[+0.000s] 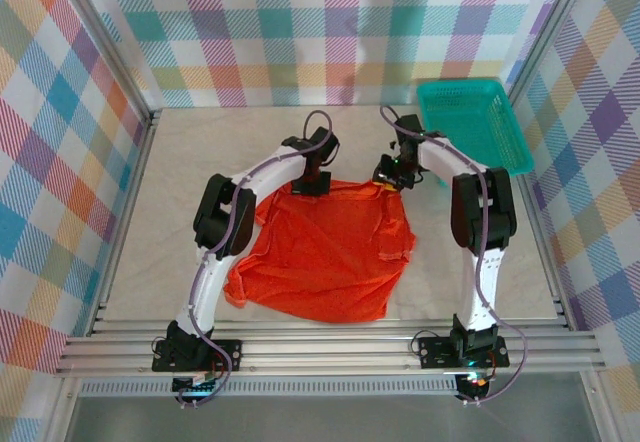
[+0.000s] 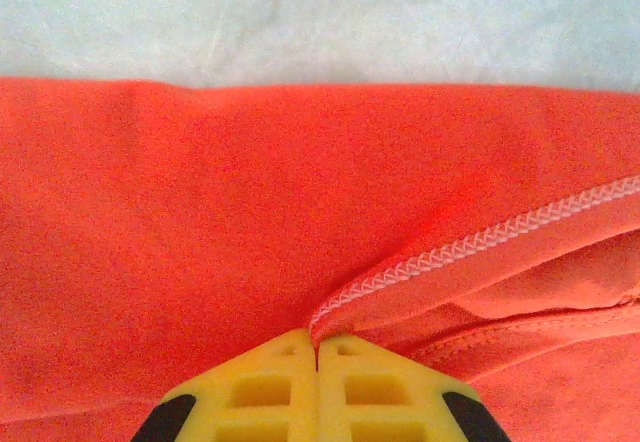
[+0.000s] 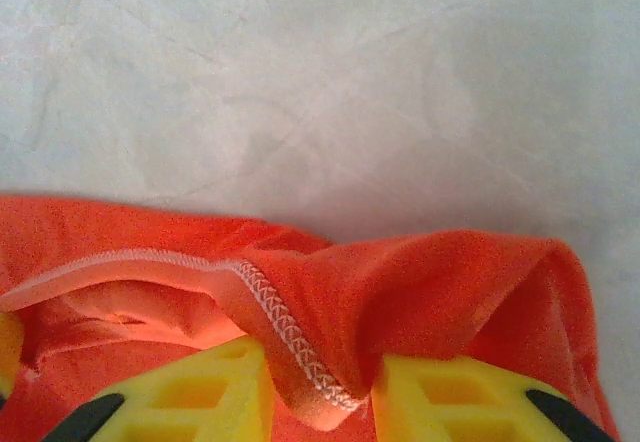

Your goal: Fold the inside-out t-shirt

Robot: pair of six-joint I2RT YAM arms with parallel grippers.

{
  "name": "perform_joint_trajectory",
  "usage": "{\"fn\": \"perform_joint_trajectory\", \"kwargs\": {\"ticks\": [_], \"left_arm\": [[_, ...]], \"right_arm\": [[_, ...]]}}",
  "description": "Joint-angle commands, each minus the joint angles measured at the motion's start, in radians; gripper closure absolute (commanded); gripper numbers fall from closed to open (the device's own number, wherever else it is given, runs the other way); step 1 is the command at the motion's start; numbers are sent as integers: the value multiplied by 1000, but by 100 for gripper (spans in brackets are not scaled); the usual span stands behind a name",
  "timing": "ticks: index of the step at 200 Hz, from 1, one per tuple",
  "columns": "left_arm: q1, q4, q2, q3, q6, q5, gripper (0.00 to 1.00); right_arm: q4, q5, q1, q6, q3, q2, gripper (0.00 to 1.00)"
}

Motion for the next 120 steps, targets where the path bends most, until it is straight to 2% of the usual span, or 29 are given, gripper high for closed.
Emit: {"fn": "perform_joint_trajectory", "kwargs": {"ticks": [1,17,52,78,96,120], "left_arm": [[-2,-56,-28,47,22,-51,100],[4,-77,-50,72,32,-75,100],[53,-175,-94,203,71,-159,100],[116,-234,-147,360,98,-192,100],[142,-203,-216,421,131,-168,100],[152,-93,-354,396,177,-126,100]], "right_arm": [[-22,-16,8,-1,43,36,84],[-43,-11,8,-9,78,41,100],[-96,-21,8,-22,168,-32,100],[-38,-42,8,-19,208,-160,100],[8,-50,11,-14,234,-255,100],[25,-58,27,-17,308,-354,100]]}}
